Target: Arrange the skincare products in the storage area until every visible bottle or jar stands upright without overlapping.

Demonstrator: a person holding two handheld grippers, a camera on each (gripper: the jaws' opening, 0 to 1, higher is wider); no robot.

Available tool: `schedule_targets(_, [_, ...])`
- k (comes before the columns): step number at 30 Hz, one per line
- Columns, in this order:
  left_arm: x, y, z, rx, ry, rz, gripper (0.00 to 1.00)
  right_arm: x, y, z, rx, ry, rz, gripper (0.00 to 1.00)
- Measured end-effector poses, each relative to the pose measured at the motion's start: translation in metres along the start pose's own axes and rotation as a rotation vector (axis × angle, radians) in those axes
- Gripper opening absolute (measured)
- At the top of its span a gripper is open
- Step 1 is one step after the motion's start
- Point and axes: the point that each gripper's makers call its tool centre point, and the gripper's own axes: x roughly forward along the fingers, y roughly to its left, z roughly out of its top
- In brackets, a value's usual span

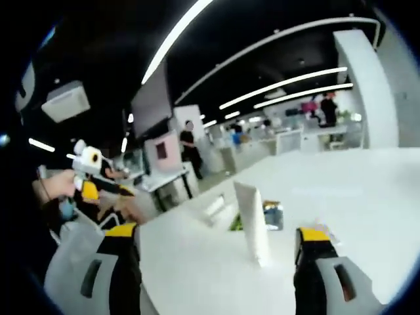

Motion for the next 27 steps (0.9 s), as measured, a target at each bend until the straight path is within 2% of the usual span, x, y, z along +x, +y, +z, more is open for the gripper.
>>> schedule_targets(8, [-0.003,0.001,-0.007,-0.008,0.03,-0.004,0.85,-0.025,0.005,-0.006,0.029,0.029,-0.064,0.91])
schedule_targets(10, [-0.004,0.001,-0.007,-0.001,0.039,-0.004,0.85,-0.029,0.005,-0.007,0.058,0.024,-0.077,0.93])
schedule_targets(14, [-0.005,0.0,-0.005,0.014,0.044,-0.005,0.85,-0.038,0.002,-0.009,0.064,0.025,-0.109,0.99])
schedule_targets(17, [-0.004,-0.001,-0.005,0.013,0.045,-0.01,0.85,-0.047,0.001,-0.008,0.079,0.022,-0.127,0.99])
schedule_targets(21, [-0.005,-0.002,-0.001,0.018,0.043,-0.015,0.86,-0.058,0.007,-0.011,0.115,0.047,-0.122,0.9])
schedule_targets(25, [-0.009,0.0,-0.001,0.021,0.04,-0.01,0.86,-0.066,0.01,-0.012,0.127,0.041,-0.141,1.0])
schedule_targets(27, [-0.011,0.004,-0.004,0.012,0.042,-0.001,0.86,-0.068,0.01,-0.013,0.12,0.039,-0.154,0.99])
